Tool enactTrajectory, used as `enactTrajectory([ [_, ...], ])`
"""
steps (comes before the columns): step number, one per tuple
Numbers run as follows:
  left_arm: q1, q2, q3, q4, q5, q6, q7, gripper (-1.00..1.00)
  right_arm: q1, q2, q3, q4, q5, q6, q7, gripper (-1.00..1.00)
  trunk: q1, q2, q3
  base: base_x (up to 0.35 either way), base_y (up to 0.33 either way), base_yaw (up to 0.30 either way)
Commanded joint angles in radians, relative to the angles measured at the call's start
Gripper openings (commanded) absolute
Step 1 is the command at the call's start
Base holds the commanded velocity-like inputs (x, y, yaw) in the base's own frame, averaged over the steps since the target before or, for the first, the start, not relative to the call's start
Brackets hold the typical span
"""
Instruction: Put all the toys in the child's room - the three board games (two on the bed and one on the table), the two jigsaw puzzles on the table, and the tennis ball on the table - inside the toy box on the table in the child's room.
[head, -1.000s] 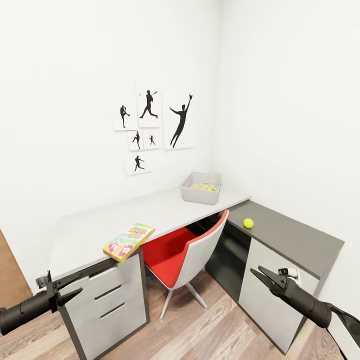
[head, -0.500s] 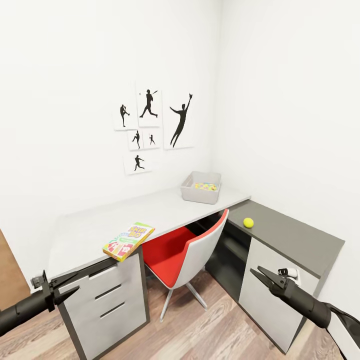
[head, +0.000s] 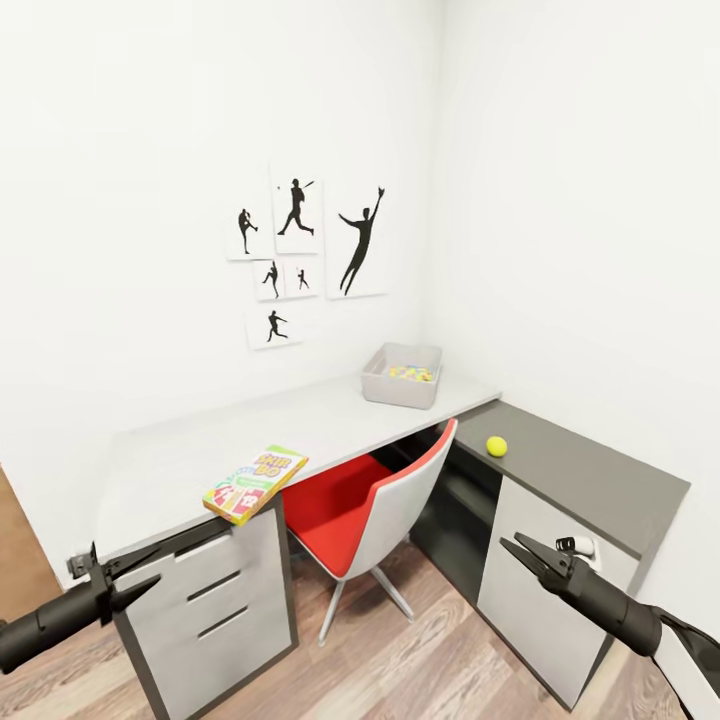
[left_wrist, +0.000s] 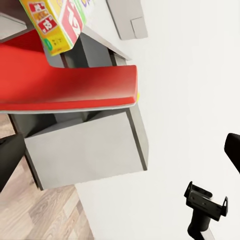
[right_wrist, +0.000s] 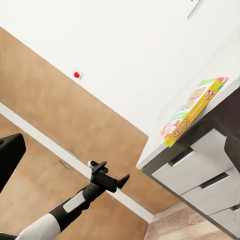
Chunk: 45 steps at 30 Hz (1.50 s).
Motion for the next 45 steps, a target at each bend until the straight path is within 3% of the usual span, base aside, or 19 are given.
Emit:
enactTrajectory([
  [1, -0.001, -0.001, 0.003, 0.000, 0.002, 0.008, 0.000, 1.00, -0.001, 0.000, 0.000, 0.000, -0.005, 0.008, 0.000, 1.00, 0.000, -0.001, -0.001, 0.079, -0.055, 0.000],
  [14, 0.000, -0.009, 0.021, 0.000, 0.002, 0.008, 0.009, 1.00, -0.001, 0.000, 0.001, 0.001, -0.005, 0.008, 0.000, 1.00, 0.000, -0.001, -0.001, 0.029, -0.014, 0.000],
  [19, -0.001, -0.026, 0.026, 0.000, 0.002, 0.007, 0.017, 1.00, -0.001, 0.000, 0.001, 0.001, -0.005, 0.008, 0.000, 1.00, 0.000, -0.001, -0.001, 0.121, -0.001, 0.000],
  [29, -0.001, -0.057, 0.066, 0.000, 0.003, 0.006, 0.106, 1.00, -0.001, 0.000, 0.000, 0.002, -0.006, 0.007, 0.000, 1.00, 0.000, -0.001, -0.001, 0.125, 0.000, 0.000],
  [36, -0.001, -0.093, 0.088, 0.000, 0.002, 0.006, 0.163, 1.00, -0.001, 0.000, 0.000, 0.002, -0.006, 0.007, 0.000, 1.00, 0.000, -0.001, -0.001, 0.015, 0.000, 0.000],
  [45, -0.001, -0.105, 0.098, 0.000, 0.002, 0.005, 0.187, 1.00, -0.001, 0.000, 0.000, 0.002, -0.006, 0.007, 0.000, 1.00, 0.000, -0.001, -0.001, 0.104, 0.000, 0.000],
])
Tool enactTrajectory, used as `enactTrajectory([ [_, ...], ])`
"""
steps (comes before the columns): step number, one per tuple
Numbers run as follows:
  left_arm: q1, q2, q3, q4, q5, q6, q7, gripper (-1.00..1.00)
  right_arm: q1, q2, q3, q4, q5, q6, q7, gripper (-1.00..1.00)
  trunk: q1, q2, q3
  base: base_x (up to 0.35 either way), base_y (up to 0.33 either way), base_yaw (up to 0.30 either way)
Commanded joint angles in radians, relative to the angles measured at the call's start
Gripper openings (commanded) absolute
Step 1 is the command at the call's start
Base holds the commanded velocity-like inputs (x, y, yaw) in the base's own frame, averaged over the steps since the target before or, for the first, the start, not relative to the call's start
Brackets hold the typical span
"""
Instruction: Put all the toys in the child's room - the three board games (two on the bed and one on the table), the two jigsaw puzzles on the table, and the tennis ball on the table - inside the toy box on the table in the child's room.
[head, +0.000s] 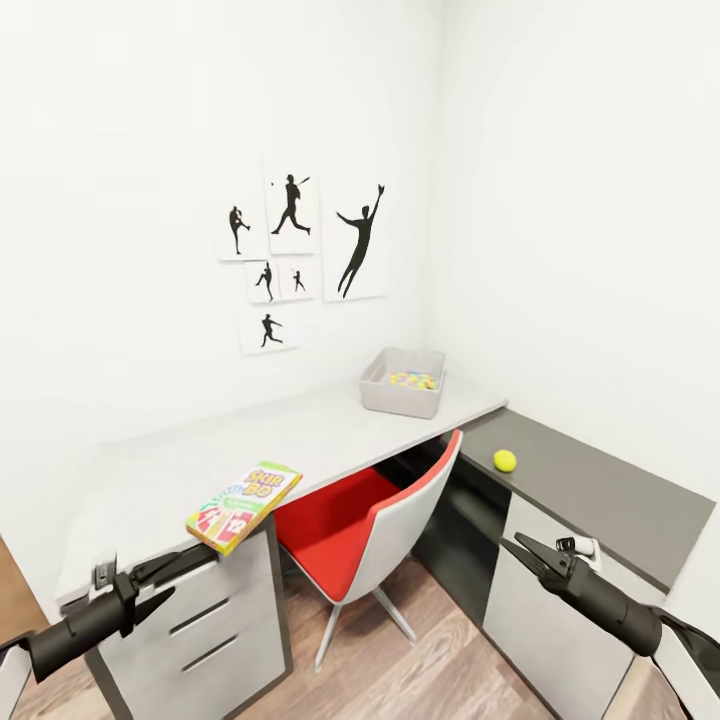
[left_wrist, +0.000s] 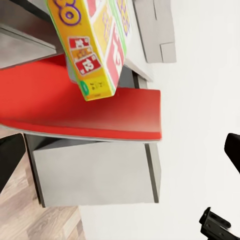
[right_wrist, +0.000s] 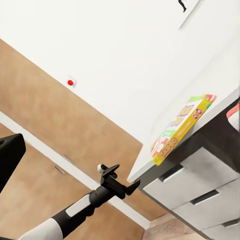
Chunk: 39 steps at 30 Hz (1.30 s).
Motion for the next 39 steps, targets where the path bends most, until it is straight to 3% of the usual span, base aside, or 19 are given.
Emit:
enactTrajectory([
  [1, -0.001, 0.000, 0.002, 0.000, 0.001, 0.005, -0.002, 1.00, -0.001, 0.000, 0.000, 0.000, -0.005, 0.008, 0.001, 1.00, 0.000, -0.001, -0.001, 0.153, 0.000, 0.000],
  [39, -0.001, -0.002, 0.004, 0.000, 0.002, 0.005, 0.001, 1.00, 0.000, 0.000, 0.000, 0.000, -0.005, 0.007, 0.002, 1.00, 0.000, -0.001, -0.001, 0.080, 0.000, 0.000],
])
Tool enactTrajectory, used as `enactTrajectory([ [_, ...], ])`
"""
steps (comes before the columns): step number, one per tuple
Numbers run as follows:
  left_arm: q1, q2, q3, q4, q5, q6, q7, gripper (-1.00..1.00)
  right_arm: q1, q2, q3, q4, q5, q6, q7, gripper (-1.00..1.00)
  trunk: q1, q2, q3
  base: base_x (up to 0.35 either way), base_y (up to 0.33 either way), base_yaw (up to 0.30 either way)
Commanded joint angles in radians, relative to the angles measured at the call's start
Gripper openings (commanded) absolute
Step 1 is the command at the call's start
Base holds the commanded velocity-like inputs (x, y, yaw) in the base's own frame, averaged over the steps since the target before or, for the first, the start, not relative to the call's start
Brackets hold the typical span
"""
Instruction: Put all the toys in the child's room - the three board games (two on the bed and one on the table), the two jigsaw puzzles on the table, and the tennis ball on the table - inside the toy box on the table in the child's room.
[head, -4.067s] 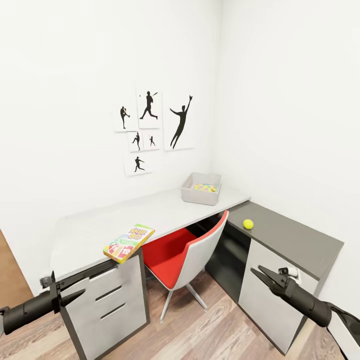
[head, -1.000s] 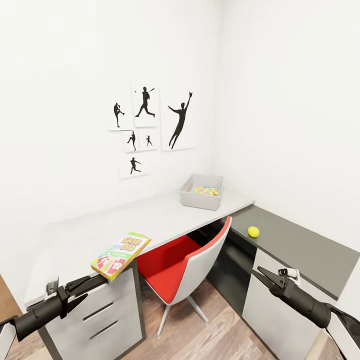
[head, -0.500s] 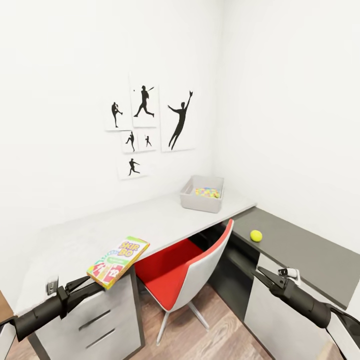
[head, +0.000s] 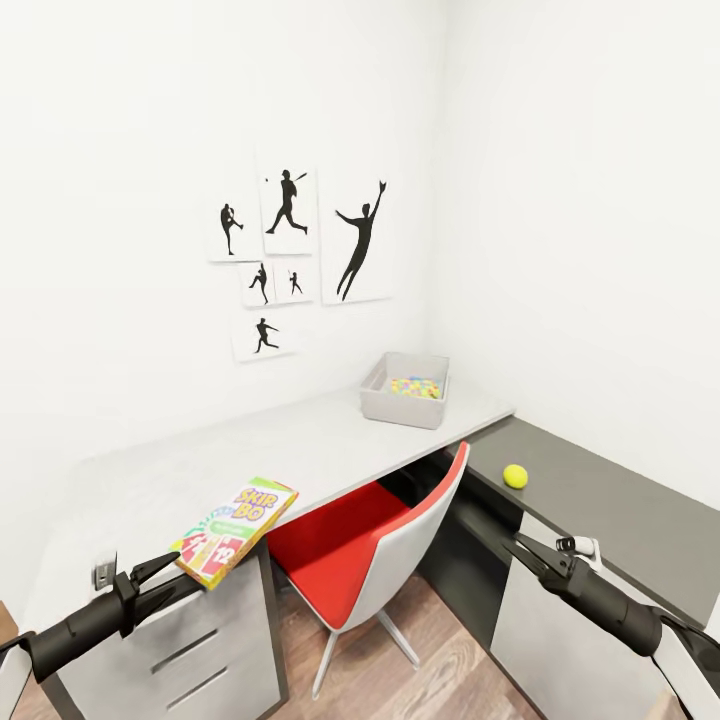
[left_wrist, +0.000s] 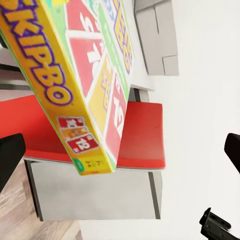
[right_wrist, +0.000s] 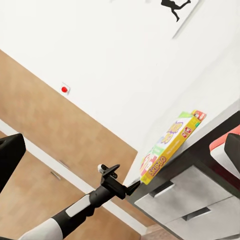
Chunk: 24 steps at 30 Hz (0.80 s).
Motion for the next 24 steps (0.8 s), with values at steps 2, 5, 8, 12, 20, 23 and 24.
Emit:
enactTrajectory([
  [2, -0.001, 0.000, 0.001, 0.000, 0.001, 0.005, -0.002, 1.00, -0.001, 0.000, 0.000, 0.000, -0.005, 0.008, 0.001, 1.00, 0.000, -0.001, -0.001, 0.007, 0.000, 0.000],
  [5, -0.001, 0.000, 0.001, 0.000, 0.001, 0.005, -0.002, 1.00, -0.001, 0.000, 0.000, 0.000, -0.005, 0.008, 0.001, 1.00, 0.000, -0.001, -0.001, 0.004, 0.000, 0.000],
  [8, -0.001, 0.000, 0.001, 0.000, 0.001, 0.005, -0.002, 1.00, -0.001, 0.000, 0.000, 0.000, -0.005, 0.008, 0.001, 1.00, 0.000, -0.001, -0.001, 0.002, 0.000, 0.000],
  [12, -0.001, 0.000, 0.001, 0.000, 0.001, 0.005, -0.002, 1.00, -0.001, 0.000, 0.000, 0.000, -0.005, 0.008, 0.001, 1.00, 0.000, -0.001, -0.001, 0.001, 0.000, 0.000],
  [20, -0.001, 0.000, 0.001, 0.000, 0.001, 0.006, -0.002, 1.00, -0.001, 0.000, -0.001, 0.000, -0.005, 0.008, 0.001, 1.00, 0.000, -0.001, -0.001, 0.000, 0.000, 0.000],
  [23, -0.001, 0.000, 0.001, 0.000, 0.001, 0.006, -0.002, 1.00, -0.001, 0.000, -0.001, 0.000, -0.005, 0.008, 0.001, 1.00, 0.000, -0.001, -0.001, 0.000, 0.000, 0.000],
  [24, -0.001, 0.000, 0.001, 0.000, 0.001, 0.006, -0.002, 1.00, -0.001, 0.000, -0.001, 0.000, -0.005, 0.008, 0.001, 1.00, 0.000, -0.001, -0.001, 0.000, 0.000, 0.000],
])
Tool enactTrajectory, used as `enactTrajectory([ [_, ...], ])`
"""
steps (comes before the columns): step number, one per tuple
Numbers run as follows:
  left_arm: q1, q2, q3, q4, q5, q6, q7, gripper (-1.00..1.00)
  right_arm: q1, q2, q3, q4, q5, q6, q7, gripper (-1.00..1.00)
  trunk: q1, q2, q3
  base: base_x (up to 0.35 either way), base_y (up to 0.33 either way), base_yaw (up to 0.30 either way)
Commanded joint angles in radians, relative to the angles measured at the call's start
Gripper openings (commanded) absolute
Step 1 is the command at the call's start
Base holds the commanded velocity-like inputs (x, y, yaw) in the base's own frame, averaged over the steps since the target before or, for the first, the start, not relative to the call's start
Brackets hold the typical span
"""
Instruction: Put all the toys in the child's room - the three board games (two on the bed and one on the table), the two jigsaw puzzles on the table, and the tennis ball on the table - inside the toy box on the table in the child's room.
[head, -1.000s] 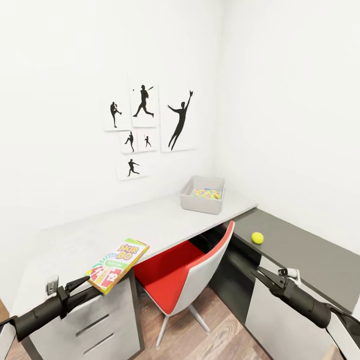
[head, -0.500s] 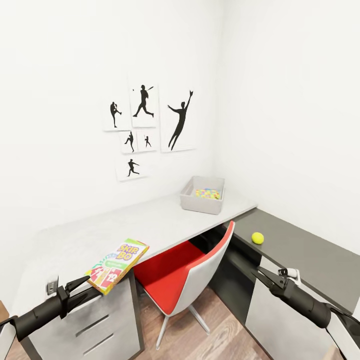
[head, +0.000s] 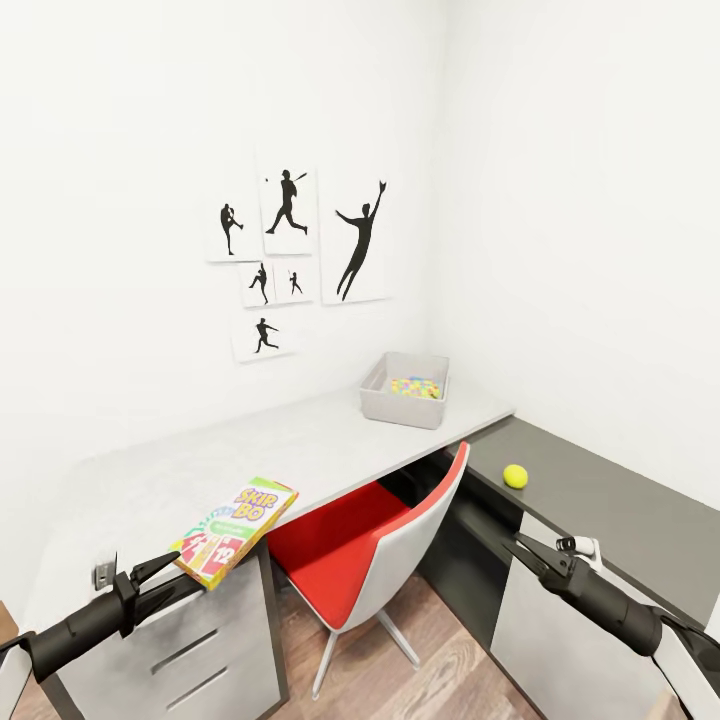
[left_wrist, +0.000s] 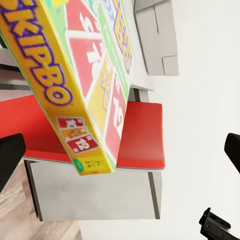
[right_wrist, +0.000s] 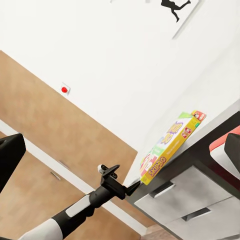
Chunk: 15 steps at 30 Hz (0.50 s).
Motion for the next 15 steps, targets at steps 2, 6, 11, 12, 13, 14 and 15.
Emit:
enactTrajectory([
  [2, -0.001, 0.000, 0.001, 0.000, 0.001, 0.005, -0.002, 1.00, -0.001, 0.000, 0.000, 0.000, -0.005, 0.008, 0.001, 1.00, 0.000, -0.001, -0.001, 0.000, 0.000, 0.000],
  [6, -0.001, 0.000, 0.001, 0.000, 0.001, 0.005, -0.002, 1.00, 0.000, 0.000, 0.000, 0.000, -0.005, 0.008, 0.001, 1.00, 0.000, -0.001, -0.001, 0.000, 0.000, 0.000],
  [11, -0.001, 0.000, 0.001, 0.000, 0.001, 0.005, -0.002, 1.00, 0.000, 0.000, 0.000, 0.000, -0.005, 0.007, 0.001, 1.00, 0.000, -0.001, -0.001, 0.000, 0.000, 0.000],
  [12, -0.001, 0.000, 0.001, 0.000, 0.001, 0.005, -0.002, 1.00, 0.000, 0.000, 0.000, 0.000, -0.005, 0.008, 0.001, 1.00, 0.000, -0.001, -0.001, 0.000, 0.000, 0.000],
  [13, -0.001, 0.000, 0.001, 0.000, 0.001, 0.005, -0.002, 1.00, 0.000, 0.000, 0.000, 0.000, -0.005, 0.007, 0.001, 1.00, 0.000, -0.001, -0.001, 0.000, 0.000, 0.000],
  [14, -0.001, 0.000, 0.001, 0.000, 0.001, 0.005, -0.002, 1.00, 0.000, 0.000, 0.000, 0.000, -0.005, 0.008, 0.001, 1.00, 0.000, -0.001, -0.001, 0.000, 0.000, 0.000],
  [15, -0.001, 0.000, 0.001, 0.000, 0.001, 0.005, -0.002, 1.00, 0.000, 0.000, 0.000, 0.000, -0.005, 0.007, 0.001, 1.00, 0.000, -0.001, -0.001, 0.000, 0.000, 0.000],
])
